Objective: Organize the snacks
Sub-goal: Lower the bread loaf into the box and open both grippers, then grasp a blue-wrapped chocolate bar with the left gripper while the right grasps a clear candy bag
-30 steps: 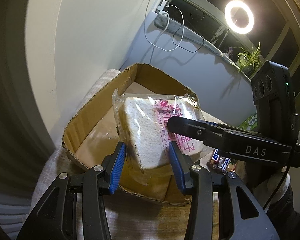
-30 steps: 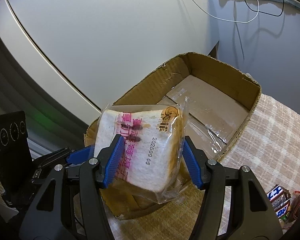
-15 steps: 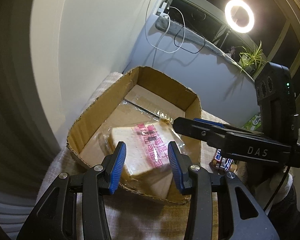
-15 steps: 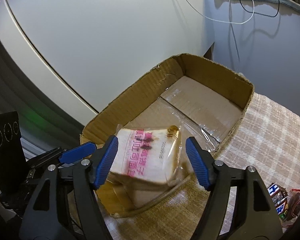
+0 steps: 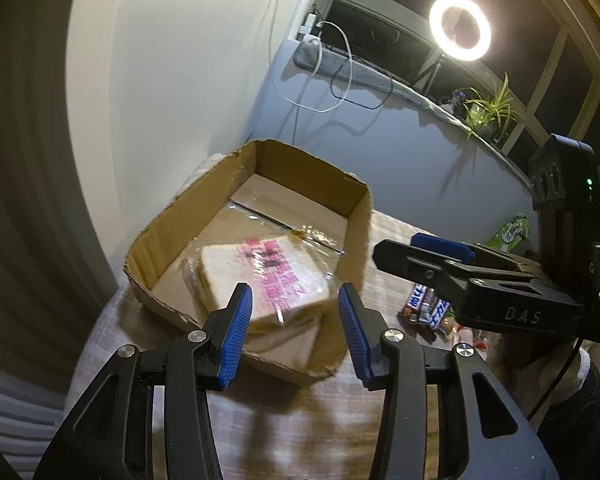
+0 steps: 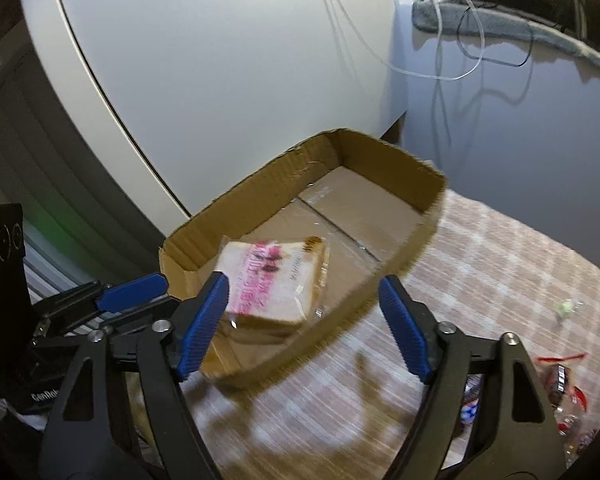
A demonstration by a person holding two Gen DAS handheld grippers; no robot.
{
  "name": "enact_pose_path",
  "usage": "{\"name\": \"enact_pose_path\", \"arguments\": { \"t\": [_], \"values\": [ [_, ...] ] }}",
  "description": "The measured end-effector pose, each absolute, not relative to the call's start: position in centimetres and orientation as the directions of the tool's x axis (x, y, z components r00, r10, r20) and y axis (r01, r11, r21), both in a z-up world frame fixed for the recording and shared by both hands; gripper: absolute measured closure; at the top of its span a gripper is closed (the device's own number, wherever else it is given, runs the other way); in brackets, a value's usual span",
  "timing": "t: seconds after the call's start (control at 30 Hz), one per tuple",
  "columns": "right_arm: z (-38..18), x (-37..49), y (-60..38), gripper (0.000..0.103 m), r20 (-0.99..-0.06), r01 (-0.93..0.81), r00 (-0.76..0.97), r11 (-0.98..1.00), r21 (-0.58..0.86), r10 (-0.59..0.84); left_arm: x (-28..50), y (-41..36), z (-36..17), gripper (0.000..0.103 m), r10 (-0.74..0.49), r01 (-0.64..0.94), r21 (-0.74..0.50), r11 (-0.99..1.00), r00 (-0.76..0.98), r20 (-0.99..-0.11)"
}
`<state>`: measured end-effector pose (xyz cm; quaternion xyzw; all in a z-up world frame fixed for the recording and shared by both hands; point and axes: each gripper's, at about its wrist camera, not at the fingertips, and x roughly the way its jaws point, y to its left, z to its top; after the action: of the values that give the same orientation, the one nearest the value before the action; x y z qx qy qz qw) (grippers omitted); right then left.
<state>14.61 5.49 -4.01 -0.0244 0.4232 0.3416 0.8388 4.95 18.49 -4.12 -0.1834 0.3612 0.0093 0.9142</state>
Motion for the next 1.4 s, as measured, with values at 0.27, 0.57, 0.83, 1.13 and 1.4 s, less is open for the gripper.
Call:
{"name": "enact_pose_path", "arguments": {
  "t": [0.27, 0.57, 0.83, 1.13, 1.4],
  "values": [
    [-2.9, 12.7, -1.2, 0.022, -0.713, -0.537, 0.519, 0.829, 0.157, 0.471, 4.9, 14.6, -4.0, 0.04, -0.141, -0.081, -0.295, 0.952, 0.74, -0.658],
    [-3.5, 11.2, -11.5, 0.022, -0.727, -0.401, 0.582, 0.906, 0.135, 0.365, 6.5, 9.6, -4.8, 0.037, -0.196, 0.021, -0.257, 0.966, 0.704, -0.682],
    [-5.5, 10.0, -16.9, 0.022, -0.769, -0.35, 0.569, 0.932, 0.094, 0.292, 9.1, 5.9, -6.4, 0.037, -0.24, 0.083, -0.249, 0.965, 0.664, -0.708],
    [-8.1, 10.2, -18.1, 0.03, -0.801, -0.349, 0.512, 0.927, 0.138, 0.312, 12.8, 3.8, -8.1, 0.039, -0.267, 0.108, -0.258, 0.96, 0.629, -0.73],
    [-10.0, 11.8, -18.6, 0.04, -0.817, -0.327, 0.466, 0.924, 0.197, 0.339, 15.2, 3.2, -9.5, 0.052, -0.265, 0.11, -0.25, 0.962, 0.595, -0.759]
  ]
}}
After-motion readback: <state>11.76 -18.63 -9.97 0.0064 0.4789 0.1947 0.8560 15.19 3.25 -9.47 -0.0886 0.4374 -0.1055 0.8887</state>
